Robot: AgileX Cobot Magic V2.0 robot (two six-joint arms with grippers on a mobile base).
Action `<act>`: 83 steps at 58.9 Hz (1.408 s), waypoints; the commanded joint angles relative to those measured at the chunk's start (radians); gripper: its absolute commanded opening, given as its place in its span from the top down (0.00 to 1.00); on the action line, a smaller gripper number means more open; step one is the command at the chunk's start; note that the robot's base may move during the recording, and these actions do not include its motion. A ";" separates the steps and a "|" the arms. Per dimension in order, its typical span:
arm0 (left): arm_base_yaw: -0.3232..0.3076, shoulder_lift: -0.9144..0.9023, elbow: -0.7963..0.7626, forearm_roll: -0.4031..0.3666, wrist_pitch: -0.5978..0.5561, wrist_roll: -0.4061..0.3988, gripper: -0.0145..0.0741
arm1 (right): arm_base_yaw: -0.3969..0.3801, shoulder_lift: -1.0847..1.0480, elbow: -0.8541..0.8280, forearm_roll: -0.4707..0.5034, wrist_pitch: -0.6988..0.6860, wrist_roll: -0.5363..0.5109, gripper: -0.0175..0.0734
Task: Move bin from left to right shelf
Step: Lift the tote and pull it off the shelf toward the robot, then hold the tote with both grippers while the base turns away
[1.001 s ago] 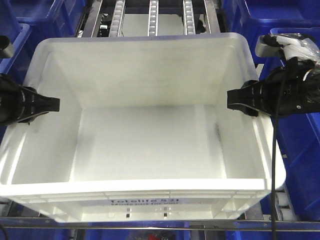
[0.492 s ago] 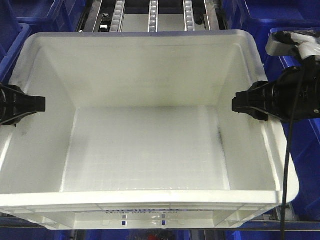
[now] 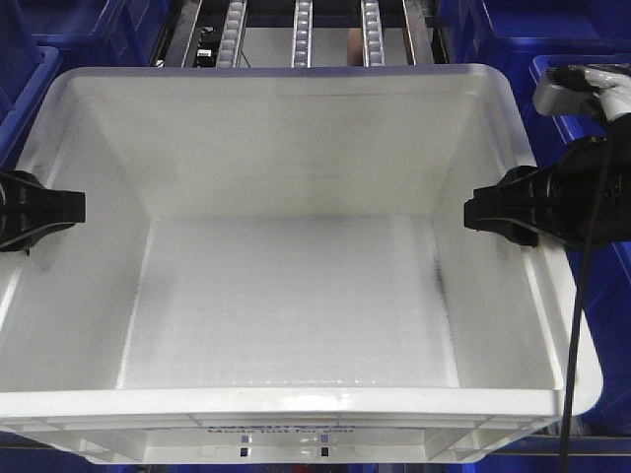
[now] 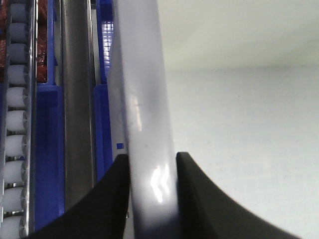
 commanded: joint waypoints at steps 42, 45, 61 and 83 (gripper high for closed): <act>-0.004 -0.031 -0.035 0.002 -0.125 0.035 0.84 | -0.004 -0.037 -0.043 0.033 -0.064 -0.042 0.81; -0.004 -0.031 -0.035 0.002 -0.125 0.035 0.84 | -0.004 -0.037 -0.043 0.033 -0.064 -0.042 0.81; -0.004 -0.031 -0.035 0.002 -0.125 0.035 0.84 | -0.004 -0.037 -0.043 0.033 -0.064 -0.042 0.81; -0.004 -0.031 -0.035 0.002 -0.125 0.035 0.84 | -0.004 -0.036 -0.043 0.033 -0.064 -0.042 0.81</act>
